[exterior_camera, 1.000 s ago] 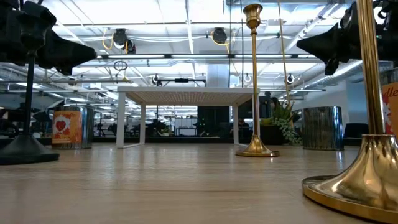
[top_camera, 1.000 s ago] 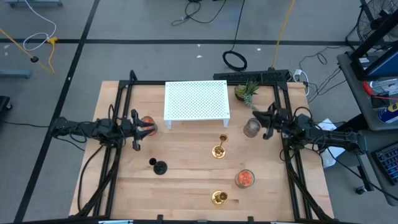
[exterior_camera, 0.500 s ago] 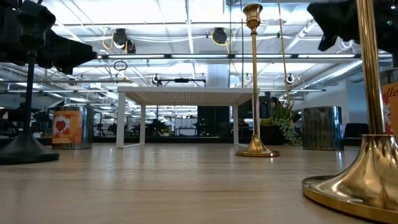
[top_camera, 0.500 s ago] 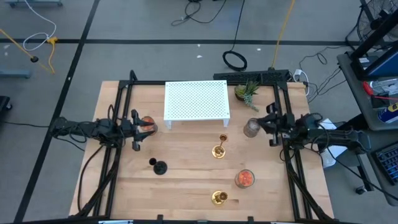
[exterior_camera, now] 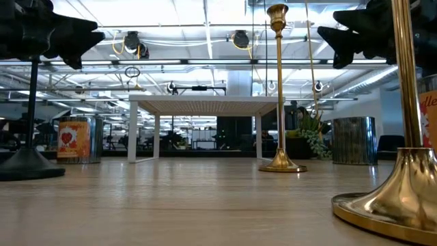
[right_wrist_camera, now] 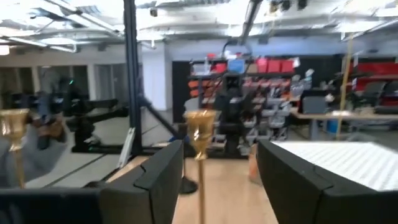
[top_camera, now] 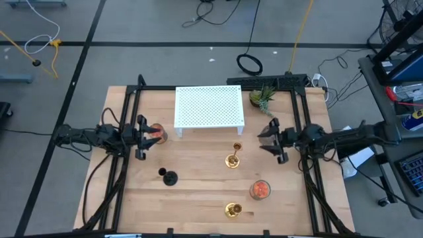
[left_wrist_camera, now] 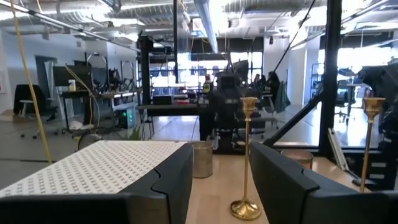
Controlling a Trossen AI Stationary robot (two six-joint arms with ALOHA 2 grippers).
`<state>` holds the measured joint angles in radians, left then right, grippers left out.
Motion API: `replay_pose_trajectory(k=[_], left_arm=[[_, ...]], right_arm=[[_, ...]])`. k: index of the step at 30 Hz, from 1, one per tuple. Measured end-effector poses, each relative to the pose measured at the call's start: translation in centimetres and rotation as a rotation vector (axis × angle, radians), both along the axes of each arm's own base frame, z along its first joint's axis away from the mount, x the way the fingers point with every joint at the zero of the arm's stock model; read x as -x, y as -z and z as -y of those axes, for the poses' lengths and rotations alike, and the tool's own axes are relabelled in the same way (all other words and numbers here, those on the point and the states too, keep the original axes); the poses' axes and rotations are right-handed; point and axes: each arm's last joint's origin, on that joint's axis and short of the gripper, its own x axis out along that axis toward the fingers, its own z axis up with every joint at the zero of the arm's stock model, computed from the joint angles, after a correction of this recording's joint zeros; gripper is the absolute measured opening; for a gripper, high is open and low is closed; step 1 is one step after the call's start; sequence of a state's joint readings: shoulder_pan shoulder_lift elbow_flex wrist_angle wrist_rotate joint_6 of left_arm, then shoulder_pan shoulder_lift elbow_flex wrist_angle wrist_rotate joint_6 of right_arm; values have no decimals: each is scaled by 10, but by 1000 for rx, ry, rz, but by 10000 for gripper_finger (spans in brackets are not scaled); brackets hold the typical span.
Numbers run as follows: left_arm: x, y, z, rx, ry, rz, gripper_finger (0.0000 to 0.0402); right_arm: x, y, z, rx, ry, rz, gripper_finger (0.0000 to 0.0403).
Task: Pick & Place candle stick holders
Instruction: Put the top gold candle holder on the shelf
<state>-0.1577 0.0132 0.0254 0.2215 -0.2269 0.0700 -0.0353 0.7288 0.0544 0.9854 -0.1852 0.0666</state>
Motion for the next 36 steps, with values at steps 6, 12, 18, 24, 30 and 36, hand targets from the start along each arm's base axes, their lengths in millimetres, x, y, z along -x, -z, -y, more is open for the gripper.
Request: replay_pose_trajectory(k=[6,12,18,24,30,36], left_arm=[[0,-2,0,16,-8,20,166],[0,-1,0,30,-3,17,166],[0,-1,0,30,-2,17,166],[0,-1,0,29,-2,7,166],[-1,3,0,35,2,-35,166],[-1,5,0,47,10,-54,166]], right_arm=[[-23,9,-7,-33,-11,-125,205],[-59,7,-12,-20,-28,-212,205],[-83,16,-13,-30,-30,-285,206],[-100,24,-14,-62,-34,-308,204],[-117,31,-20,-47,-49,-339,174],[-116,29,-20,-32,-47,-331,90]])
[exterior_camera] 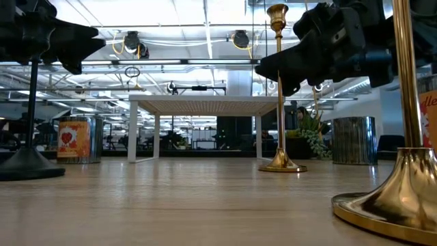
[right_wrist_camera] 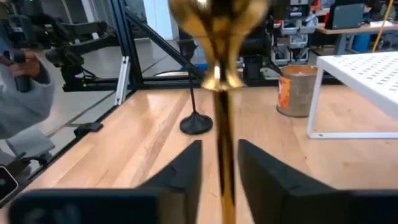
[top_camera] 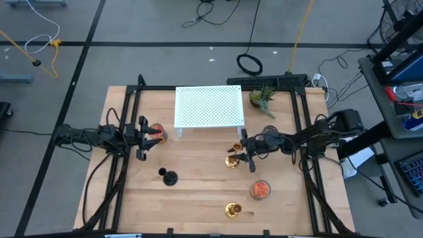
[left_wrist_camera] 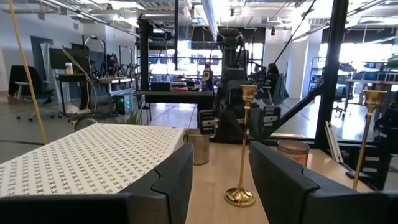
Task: Pick & Place candle stick holders
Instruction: Put the top gold candle holder on the shelf
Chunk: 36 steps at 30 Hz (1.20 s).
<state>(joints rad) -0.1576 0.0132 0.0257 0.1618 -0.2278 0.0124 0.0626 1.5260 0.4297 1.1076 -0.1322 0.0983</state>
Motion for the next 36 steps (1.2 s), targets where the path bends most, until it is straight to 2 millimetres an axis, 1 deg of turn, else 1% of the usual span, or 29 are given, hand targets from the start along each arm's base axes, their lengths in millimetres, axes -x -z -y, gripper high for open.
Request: replay_pose_trajectory(k=[4,5,10,12,17,21,25,29,33,36], left_arm=[[0,0,0,-1,1,-4,166],[0,1,0,-2,1,-8,166],[0,2,0,6,2,-17,166],[0,2,0,13,4,-16,166],[0,1,0,15,4,-14,166],[0,1,0,16,4,-13,166],[0,1,0,16,3,-9,166],[0,1,0,16,3,-8,166],[0,1,0,16,3,-8,166],[0,1,0,16,3,-8,166]], right_arm=[[2,-6,4,-27,16,27,20],[3,-8,5,-33,21,32,11],[4,-23,6,-58,25,111,7],[3,-35,6,-60,21,170,5],[-6,-78,5,-74,12,325,5],[-14,-110,11,-53,8,343,4],[-18,-139,31,-6,91,326,3],[-20,-161,63,33,206,315,3],[-13,-173,102,75,348,312,2],[-4,-172,130,92,452,293,2]])
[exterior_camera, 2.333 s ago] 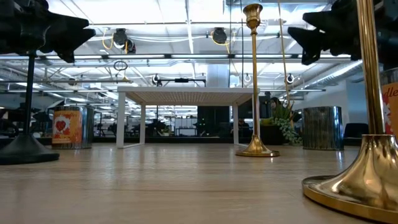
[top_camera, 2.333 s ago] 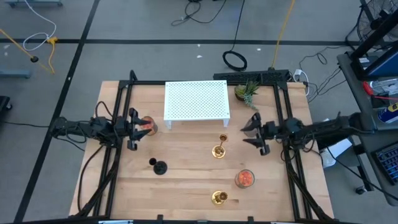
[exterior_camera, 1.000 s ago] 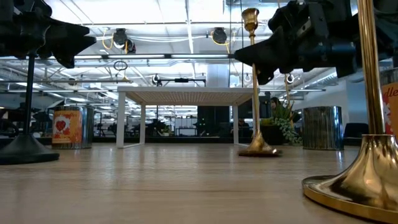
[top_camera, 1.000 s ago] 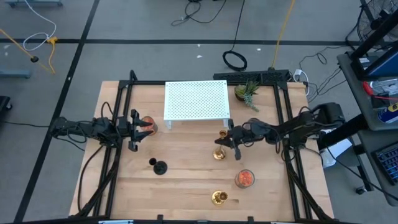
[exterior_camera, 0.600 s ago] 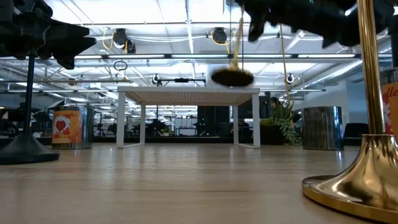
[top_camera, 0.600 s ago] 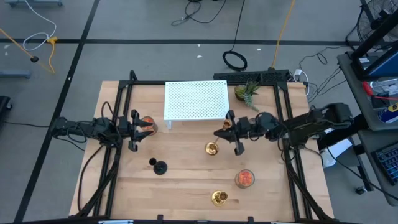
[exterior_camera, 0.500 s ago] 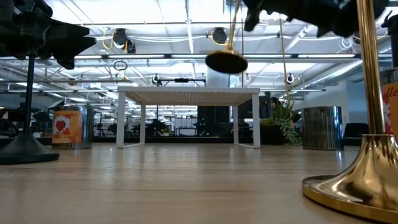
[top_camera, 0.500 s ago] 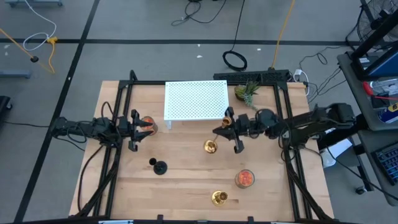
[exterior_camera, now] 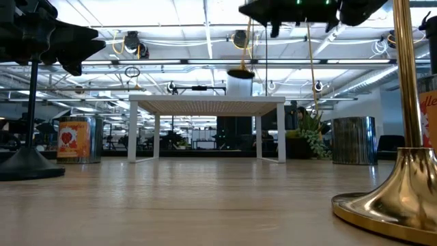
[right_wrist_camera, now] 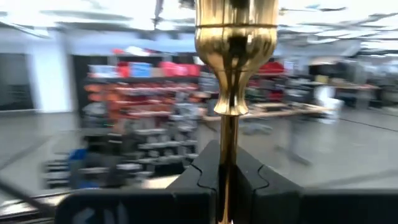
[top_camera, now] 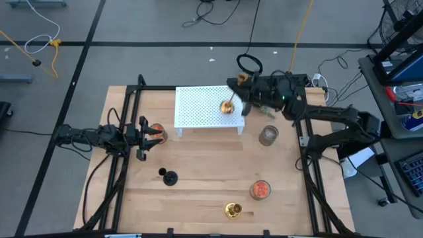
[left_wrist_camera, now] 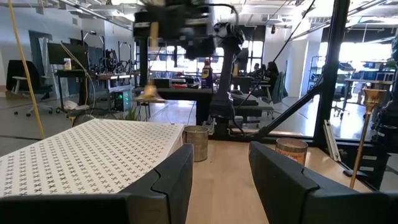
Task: Pick & Place candle stick holders
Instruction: Put the top gold candle holder on the shelf
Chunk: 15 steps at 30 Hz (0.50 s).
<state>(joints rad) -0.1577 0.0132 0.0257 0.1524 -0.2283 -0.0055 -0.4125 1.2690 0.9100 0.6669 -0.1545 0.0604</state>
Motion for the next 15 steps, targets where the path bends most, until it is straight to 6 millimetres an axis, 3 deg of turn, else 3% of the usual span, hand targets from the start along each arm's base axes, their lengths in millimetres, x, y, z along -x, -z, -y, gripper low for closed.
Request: replay_pose_trajectory(k=[5,15], left_arm=[[0,0,0,-2,0,0,166],[0,0,0,-8,-10,0,166]], right_arm=[[9,11,32,-32,184,-62,6],[-1,37,63,-34,231,-101,6]])
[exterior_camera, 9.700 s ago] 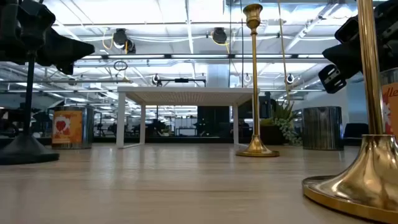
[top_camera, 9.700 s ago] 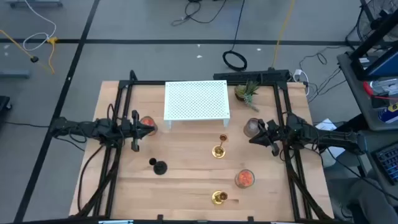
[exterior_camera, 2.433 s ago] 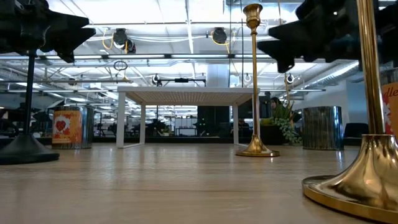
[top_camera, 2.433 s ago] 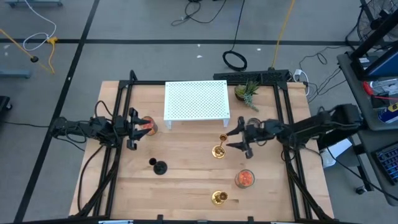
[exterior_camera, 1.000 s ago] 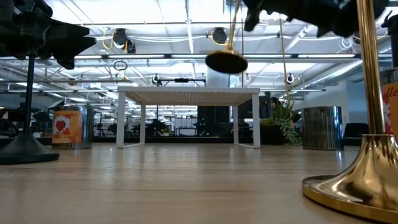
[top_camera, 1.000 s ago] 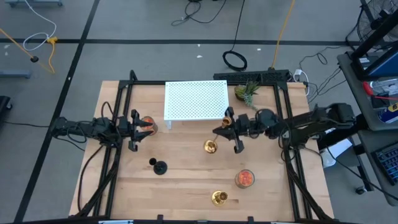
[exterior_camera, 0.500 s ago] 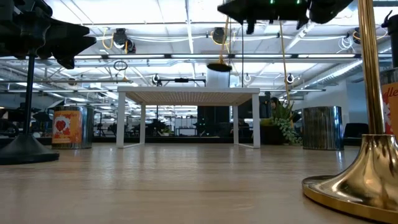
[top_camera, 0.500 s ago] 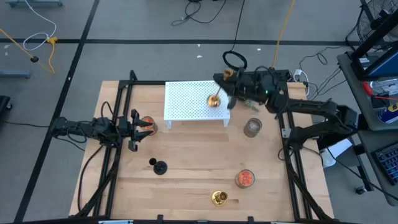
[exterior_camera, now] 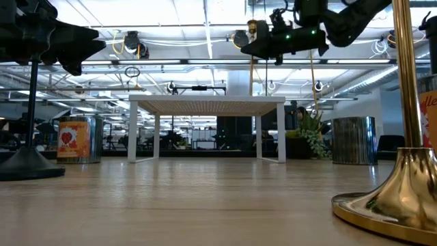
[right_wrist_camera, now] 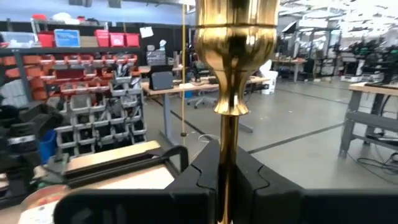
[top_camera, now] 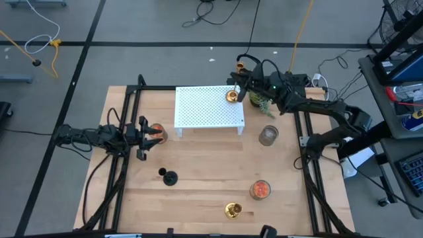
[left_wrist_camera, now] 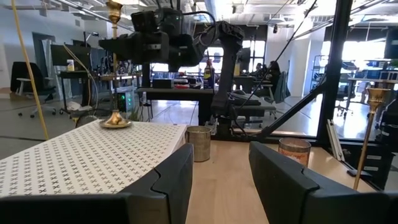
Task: Pick & Place candle stick holders
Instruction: Put the top gold candle holder on the shelf
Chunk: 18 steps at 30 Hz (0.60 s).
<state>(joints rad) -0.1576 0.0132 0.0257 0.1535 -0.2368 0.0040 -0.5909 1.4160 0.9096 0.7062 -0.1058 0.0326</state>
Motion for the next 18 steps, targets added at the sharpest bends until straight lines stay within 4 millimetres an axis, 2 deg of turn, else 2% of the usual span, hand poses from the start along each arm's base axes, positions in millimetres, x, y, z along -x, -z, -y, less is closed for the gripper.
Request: replay_pose_trajectory(k=[8,18], left_arm=[[0,0,0,0,0,0,166],[0,0,0,3,1,-2,166]], right_arm=[[-4,9,10,13,18,-3,8],[-4,12,11,38,26,-37,23]])
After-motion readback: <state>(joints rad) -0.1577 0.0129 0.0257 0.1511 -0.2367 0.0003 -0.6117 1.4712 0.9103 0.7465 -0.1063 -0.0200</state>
